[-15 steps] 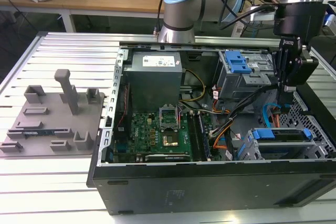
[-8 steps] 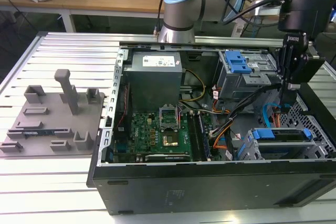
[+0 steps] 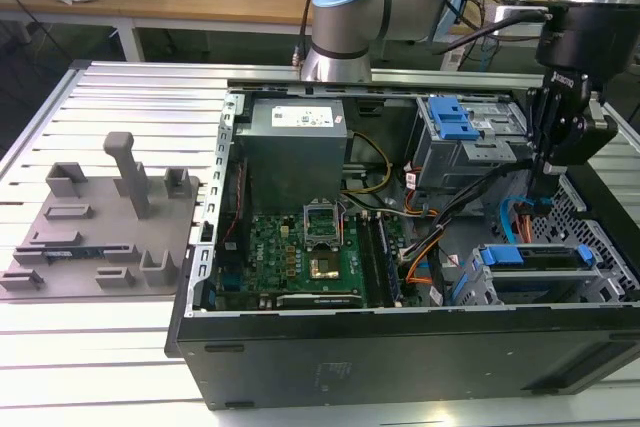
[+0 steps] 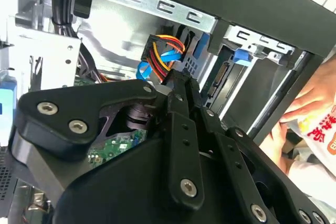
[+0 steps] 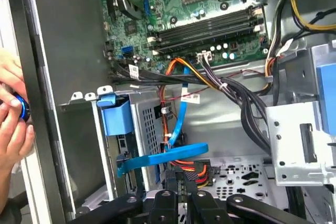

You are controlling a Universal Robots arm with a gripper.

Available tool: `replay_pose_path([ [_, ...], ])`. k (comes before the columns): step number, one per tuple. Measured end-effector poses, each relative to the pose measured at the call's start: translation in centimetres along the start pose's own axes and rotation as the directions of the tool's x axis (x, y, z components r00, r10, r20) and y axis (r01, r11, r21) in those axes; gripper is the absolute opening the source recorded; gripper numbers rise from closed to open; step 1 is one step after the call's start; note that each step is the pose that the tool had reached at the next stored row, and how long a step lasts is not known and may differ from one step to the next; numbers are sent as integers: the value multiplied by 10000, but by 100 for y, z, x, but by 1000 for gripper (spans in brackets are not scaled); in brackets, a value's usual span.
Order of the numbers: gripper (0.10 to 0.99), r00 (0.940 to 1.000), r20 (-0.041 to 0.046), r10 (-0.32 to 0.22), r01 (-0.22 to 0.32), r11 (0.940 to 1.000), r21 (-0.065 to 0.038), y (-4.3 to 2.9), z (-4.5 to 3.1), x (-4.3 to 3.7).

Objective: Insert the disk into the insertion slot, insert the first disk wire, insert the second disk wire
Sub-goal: 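Insert the first disk wire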

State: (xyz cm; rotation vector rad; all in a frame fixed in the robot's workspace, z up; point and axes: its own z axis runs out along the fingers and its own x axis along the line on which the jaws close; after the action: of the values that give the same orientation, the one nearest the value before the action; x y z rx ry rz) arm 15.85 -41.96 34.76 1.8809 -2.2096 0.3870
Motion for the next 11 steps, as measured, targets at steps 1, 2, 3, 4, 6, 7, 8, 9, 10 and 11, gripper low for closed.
replay_pose_path([
  [1,165,10000,-7,-46,46,10000,-62,-1,0,1],
  [2,165,9999,-16,-124,124,9998,-137,-4,-2,1],
  [3,165,9998,-21,-186,185,9996,-196,-6,-3,1],
  [4,165,9997,-25,-241,241,9994,-252,-9,-4,1],
  [6,165,9994,13,-342,342,9989,-325,-41,-10,-2],
  [7,165,9993,101,-362,365,9988,-329,-74,-14,-4],
  [8,165,9991,204,-374,381,9987,-337,-108,-16,-6],
  [9,165,9989,290,-380,390,9986,-345,-128,-16,-7],
  [10,165,9983,437,-387,403,9985,-361,-153,-14,-7],
  [11,165,9962,780,-381,414,9983,-402,-178,-1,30],
])
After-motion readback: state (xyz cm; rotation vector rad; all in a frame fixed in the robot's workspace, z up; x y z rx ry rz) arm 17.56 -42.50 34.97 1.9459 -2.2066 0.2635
